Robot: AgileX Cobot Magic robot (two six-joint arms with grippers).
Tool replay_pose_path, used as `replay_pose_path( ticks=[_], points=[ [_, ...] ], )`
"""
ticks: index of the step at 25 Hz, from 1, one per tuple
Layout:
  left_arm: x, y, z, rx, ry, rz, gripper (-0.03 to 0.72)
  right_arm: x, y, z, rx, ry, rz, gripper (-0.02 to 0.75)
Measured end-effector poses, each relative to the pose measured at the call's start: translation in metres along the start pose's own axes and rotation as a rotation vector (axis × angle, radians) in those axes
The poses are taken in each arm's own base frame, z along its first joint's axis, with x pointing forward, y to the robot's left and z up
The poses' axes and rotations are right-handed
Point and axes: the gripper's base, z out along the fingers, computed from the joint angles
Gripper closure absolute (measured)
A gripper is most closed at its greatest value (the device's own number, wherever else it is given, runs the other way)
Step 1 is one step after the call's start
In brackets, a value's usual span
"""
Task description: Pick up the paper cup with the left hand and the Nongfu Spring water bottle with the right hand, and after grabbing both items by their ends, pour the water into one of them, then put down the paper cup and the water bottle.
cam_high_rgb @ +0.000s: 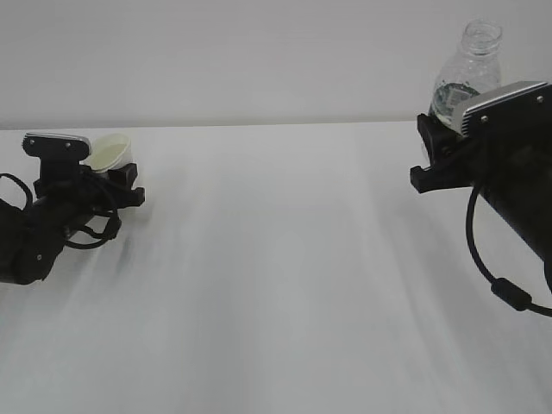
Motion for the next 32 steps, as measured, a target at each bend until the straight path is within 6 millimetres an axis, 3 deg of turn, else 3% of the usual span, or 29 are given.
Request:
replay_pose_path(
  ticks=[8, 21, 32],
  points=[
    [0.0, -0.0003, 0.0, 0.003, 0.0, 0.002, 0.287, 0.0, 0.0, 0.0, 0.0, 0.0, 0.002, 0.33],
    [-0.0008, -0.0009, 0.0, 0.01, -0.008, 0.006, 0.112, -0.0001, 0.0002, 0.0, -0.002, -0.001, 0.001, 0.33],
    [0.0003, -0.0009, 0.0, 0.01, 0.003, 0.006, 0.099, 0.0, 0.0002, 0.0, -0.002, 0.0, 0.002, 0.33]
  ],
)
